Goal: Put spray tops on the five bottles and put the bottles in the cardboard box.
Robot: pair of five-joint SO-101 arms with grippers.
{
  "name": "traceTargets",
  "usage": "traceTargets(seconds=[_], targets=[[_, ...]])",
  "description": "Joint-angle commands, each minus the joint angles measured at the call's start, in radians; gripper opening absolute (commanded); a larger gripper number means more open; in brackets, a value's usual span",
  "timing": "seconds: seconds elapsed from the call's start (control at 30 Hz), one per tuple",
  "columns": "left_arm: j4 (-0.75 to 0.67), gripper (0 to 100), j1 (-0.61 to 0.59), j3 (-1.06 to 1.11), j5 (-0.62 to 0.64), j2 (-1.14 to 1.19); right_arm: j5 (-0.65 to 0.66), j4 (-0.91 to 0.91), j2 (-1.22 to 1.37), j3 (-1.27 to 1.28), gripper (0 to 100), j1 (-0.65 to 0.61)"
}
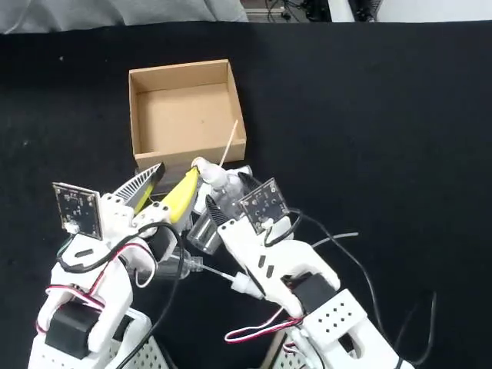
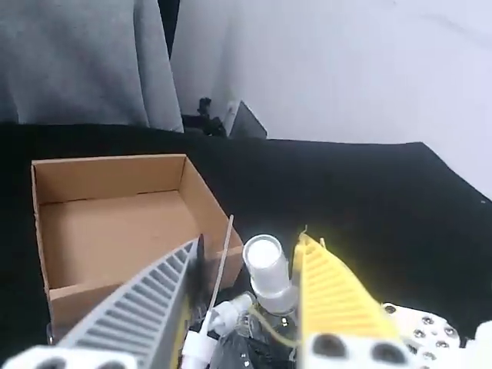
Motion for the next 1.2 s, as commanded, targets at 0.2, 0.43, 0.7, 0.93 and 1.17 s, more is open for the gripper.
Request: traceTargets(seconds=[0.2, 0.43, 0.7, 0.93, 1.17], targets=[[-0.176, 18, -0.007, 0.122, -0.031, -0.005, 0.009, -0.02, -0.099, -0.039, 15.8, -0.04], [-0.181, 18, -0.007, 0.127, -0.032, -0.003, 0.011, 0.087, -0.203, -0.033, 15.8, -0.046], [-0.117, 18, -0.001, 0.062, -0.026, -0.012, 0.011, 0.138, -0.306, 0.01, 15.8, -0.038], [-0.055, 18, -0.012, -0.002, -0.023, -0.012, 0.006, 0.138, -0.351, 0.022, 15.8, 0.035], [-0.123, 18, -0.039, 0.056, -0.026, -0.012, 0.002, 0.14, -0.397, 0.019, 15.8, 0.029]])
